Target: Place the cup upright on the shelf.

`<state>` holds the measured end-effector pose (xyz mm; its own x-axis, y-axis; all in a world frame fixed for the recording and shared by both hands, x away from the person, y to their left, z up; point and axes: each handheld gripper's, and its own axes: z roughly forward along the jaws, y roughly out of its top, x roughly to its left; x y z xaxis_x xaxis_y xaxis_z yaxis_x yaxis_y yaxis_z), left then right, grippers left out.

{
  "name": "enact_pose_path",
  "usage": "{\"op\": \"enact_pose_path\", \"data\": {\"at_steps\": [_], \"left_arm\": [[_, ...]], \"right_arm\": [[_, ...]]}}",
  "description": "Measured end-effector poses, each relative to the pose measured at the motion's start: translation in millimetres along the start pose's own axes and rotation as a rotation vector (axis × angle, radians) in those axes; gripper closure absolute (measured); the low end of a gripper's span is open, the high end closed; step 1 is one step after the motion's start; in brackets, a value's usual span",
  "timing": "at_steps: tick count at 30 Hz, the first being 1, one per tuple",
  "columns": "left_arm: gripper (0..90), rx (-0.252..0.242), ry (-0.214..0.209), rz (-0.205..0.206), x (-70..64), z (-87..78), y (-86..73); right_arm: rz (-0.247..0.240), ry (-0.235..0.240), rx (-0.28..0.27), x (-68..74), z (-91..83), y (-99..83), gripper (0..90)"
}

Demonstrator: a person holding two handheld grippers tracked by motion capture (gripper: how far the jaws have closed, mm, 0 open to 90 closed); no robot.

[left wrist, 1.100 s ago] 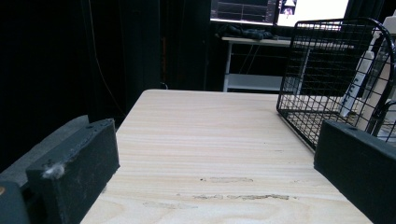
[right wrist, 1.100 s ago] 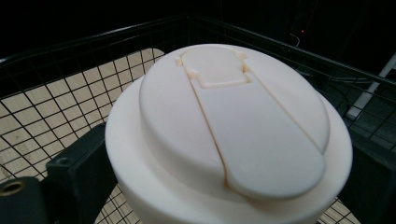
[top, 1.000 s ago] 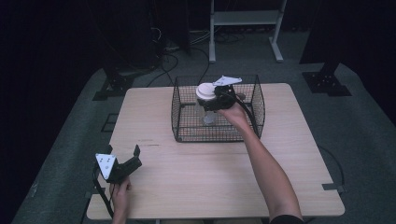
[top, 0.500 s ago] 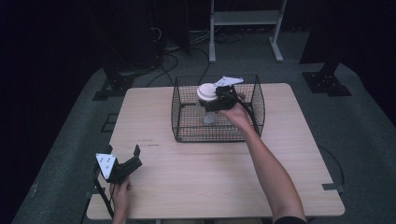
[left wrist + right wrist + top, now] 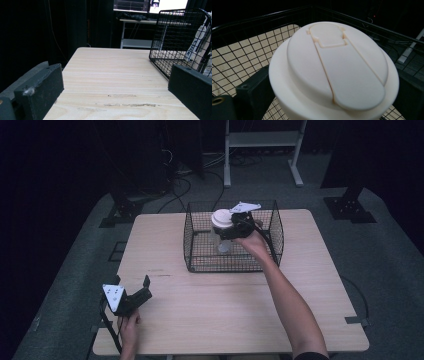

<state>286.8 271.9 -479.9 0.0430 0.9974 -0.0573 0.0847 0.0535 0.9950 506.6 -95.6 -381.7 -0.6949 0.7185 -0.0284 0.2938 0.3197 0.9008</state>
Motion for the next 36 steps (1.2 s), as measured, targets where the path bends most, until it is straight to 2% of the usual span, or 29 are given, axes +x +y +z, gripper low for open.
{"op": "enact_pose_path", "data": {"at_steps": [7,19,26,31,36], "left_arm": [[0.0,-0.001,-0.001,0.001,0.2,-0.2,0.0],[0.0,0.001,-0.001,0.001,0.0,-0.1,0.1],[0.0,-0.001,0.001,0.002,0.0,0.0,0.0],[0.0,0.001,0.003,0.0,0.1,-0.1,0.1],[0.0,0.001,0.003,0.002,-0.2,-0.1,0.1]], "right_arm": [[-0.003,-0.013,0.004,0.8,0.9,-0.2,1.3],[0.002,-0.03,-0.032,-0.3,-6.9,6.4,0.0],[0.009,-0.031,-0.07,-0.5,-14.0,11.9,0.0],[0.008,-0.017,-0.087,2.7,-22.3,17.2,0.0],[-0.012,-0.009,-0.112,6.3,-38.2,23.6,0.0]]}}
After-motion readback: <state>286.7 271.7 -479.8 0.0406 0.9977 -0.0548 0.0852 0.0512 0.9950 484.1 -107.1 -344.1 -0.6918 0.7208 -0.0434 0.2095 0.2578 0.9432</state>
